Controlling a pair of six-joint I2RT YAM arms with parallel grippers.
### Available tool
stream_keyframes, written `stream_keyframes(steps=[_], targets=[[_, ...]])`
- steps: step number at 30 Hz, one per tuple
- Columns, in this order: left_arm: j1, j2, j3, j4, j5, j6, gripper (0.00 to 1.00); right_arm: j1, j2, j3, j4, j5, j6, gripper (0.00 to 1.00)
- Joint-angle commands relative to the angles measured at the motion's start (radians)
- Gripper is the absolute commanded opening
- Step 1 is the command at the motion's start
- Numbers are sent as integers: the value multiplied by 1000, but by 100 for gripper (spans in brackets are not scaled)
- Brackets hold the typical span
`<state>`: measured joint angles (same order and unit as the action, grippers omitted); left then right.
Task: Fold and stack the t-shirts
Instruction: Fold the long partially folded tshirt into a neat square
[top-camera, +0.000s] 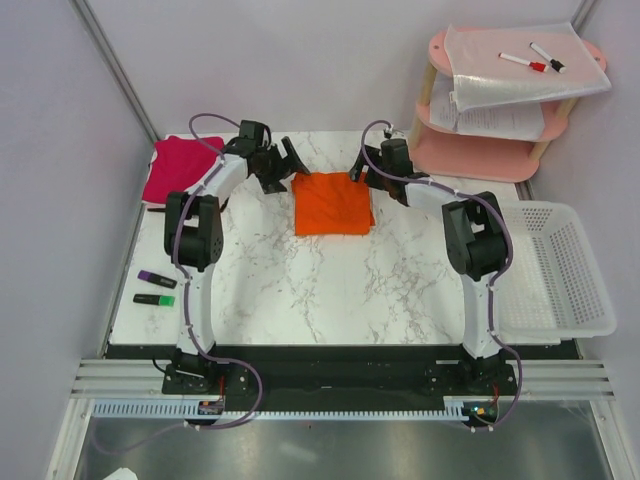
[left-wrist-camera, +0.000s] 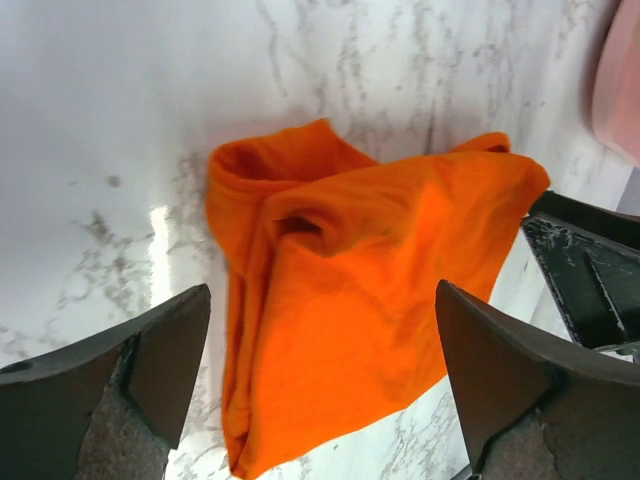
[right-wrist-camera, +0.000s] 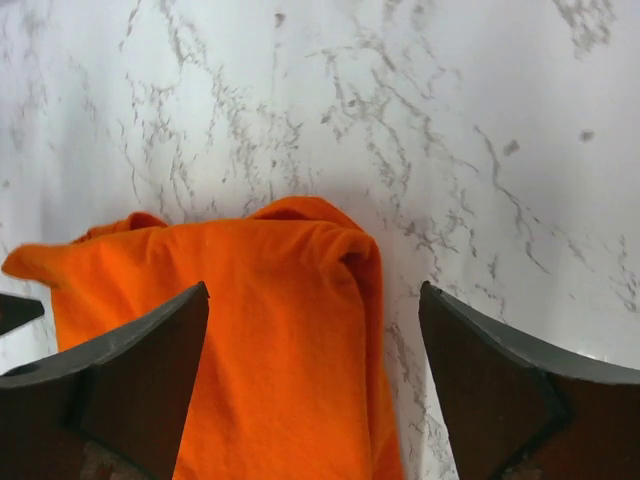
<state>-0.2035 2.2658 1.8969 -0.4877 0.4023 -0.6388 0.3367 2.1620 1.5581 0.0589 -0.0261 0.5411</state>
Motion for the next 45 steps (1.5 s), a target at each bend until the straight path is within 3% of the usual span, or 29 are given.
stream_keyframes(steps=[1,8,10,11,12,13,14,15,19,22,29,40,45], targets=[[12,-90,-19,-5,-2,30,100,-16,-91,-74,205,-5,20,98],[-14,-322,-316,145,-17,47,98,-15,-275,-251,216,-11,0,98],[-30,-365,-366,187,-51,50,86,-15,-301,-294,251,-40,16,96],[-48,-393,-398,205,-57,53,74,-19,-306,-317,271,-58,37,91],[-56,-399,-406,243,-59,51,14,-16,-301,-323,289,-99,49,67],[-63,-400,-413,261,-50,45,2,-15,-279,-326,342,-124,66,36],[-76,-391,-409,276,-31,35,2,-15,-259,-311,357,-142,86,8],[-80,-361,-403,329,-1,30,2,-15,-234,-299,369,-165,129,0],[-83,-218,-346,483,232,-79,2,-21,-32,-196,523,-387,267,0],[-82,-120,-319,624,288,-151,2,-21,94,-130,652,-452,406,0],[-70,37,-252,721,287,-200,2,-42,234,-56,703,-451,467,0],[-2,93,-311,745,162,-254,2,-97,349,-24,756,-452,554,0],[22,75,-329,735,178,-237,2,-97,349,-12,736,-462,537,0]])
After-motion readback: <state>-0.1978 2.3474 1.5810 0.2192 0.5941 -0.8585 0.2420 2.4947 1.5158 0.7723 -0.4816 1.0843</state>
